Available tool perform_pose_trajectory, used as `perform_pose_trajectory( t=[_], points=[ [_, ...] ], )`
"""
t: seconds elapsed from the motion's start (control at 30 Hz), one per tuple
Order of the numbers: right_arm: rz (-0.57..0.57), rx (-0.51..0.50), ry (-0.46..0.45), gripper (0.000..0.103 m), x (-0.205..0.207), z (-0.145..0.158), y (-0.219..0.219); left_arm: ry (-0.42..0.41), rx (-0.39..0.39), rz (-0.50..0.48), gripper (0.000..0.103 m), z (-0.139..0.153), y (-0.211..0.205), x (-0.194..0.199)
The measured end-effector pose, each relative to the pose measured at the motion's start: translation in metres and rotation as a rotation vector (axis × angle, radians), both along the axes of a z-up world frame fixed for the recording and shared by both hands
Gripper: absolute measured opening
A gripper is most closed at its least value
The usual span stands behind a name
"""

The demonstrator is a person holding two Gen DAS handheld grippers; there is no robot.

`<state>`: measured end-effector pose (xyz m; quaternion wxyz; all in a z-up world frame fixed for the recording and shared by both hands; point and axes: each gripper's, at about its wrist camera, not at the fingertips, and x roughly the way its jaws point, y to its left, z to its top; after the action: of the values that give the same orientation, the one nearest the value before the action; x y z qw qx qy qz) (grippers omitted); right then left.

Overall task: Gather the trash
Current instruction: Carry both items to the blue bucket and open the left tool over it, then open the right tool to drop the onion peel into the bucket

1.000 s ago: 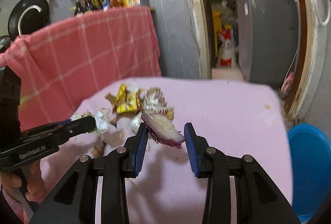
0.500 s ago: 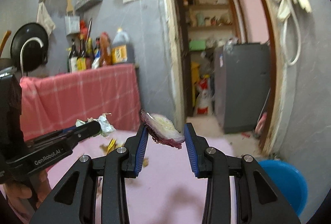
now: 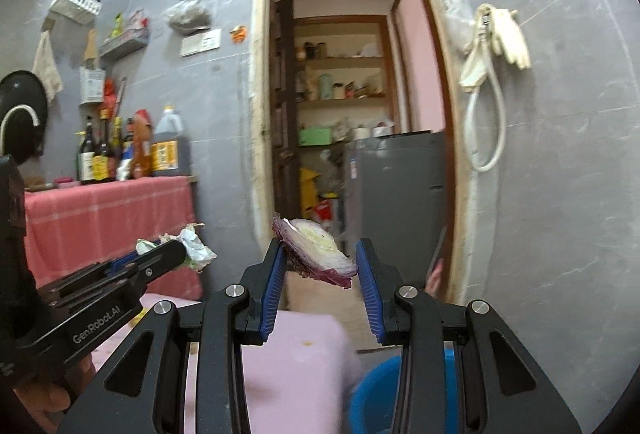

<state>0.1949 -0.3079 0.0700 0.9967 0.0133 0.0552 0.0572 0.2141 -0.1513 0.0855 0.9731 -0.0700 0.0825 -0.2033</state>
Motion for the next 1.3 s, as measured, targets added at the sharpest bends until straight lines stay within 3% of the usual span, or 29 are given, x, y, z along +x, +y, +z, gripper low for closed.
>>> perform_pose_trajectory(
  t=[0.23,0.57,0.9,1.1,1.3],
  points=[
    [-0.074,-0.009,0.027,0.034,0.006,-0.013,-0.038,0.021,0.029,-0.074,0.016,-0.008,-0.040,0.015],
    [-0.147,0.036,0.121,0.034,0.015,-0.047,-0.079,0.131,0.100,-0.182,0.016,-0.039,-0.092,0.037],
    [-0.189,0.103,0.255,0.034,0.033,-0.082,-0.107,0.366,0.165,-0.235,0.016,-0.077,-0.127,0.076],
    [-0.208,0.149,0.321,0.037,0.042,-0.097,-0.121,0.444,0.187,-0.252,0.018,-0.098,-0.140,0.088],
    [-0.218,0.188,0.340,0.040,0.045,-0.099,-0.129,0.522,0.182,-0.265,0.031,-0.115,-0.144,0.101]
  ],
)
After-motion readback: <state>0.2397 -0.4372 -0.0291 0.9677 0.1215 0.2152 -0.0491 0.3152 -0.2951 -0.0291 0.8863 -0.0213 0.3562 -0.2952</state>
